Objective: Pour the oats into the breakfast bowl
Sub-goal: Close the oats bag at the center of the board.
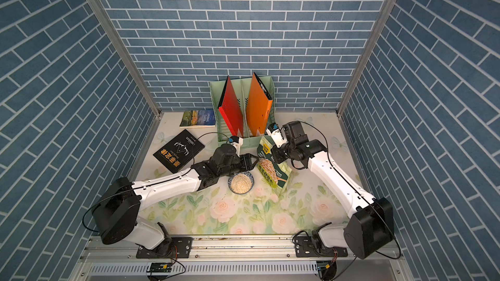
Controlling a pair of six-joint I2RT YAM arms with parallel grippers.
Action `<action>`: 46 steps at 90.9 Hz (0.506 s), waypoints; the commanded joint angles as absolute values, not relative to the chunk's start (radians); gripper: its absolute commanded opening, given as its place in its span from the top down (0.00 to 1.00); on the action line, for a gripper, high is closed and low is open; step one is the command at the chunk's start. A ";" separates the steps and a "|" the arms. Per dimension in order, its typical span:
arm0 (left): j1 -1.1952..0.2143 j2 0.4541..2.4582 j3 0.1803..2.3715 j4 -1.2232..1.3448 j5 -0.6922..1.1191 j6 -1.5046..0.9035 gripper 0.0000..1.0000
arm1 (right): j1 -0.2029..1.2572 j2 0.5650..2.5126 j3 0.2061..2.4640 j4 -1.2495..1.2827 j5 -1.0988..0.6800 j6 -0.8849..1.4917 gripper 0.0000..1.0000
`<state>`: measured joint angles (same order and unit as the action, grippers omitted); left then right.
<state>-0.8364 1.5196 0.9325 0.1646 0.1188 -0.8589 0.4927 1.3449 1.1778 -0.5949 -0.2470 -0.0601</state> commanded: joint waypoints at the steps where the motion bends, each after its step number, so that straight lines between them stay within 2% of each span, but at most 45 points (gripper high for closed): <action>1: -0.836 1.479 0.958 0.127 0.070 -0.819 0.40 | 0.497 1.352 1.210 -0.555 -0.265 -0.075 0.90; 10: -0.830 1.464 0.952 0.119 0.056 -0.812 0.40 | 0.497 1.366 1.214 -0.537 -0.260 -0.075 0.74; 29: -0.818 1.434 0.935 0.102 0.032 -0.806 0.40 | 0.497 1.433 1.249 -0.514 -0.271 -0.080 0.73; 33: -0.816 1.428 0.934 0.098 0.027 -0.804 0.40 | 0.497 1.449 1.259 -0.514 -0.281 -0.082 0.80; 38: -0.813 1.422 0.932 0.093 0.021 -0.804 0.40 | 0.497 1.464 1.277 -0.520 -0.288 -0.086 1.00; 46: -0.810 1.411 0.927 0.091 0.013 -0.803 0.40 | 0.497 1.468 1.288 -0.523 -0.289 -0.084 1.00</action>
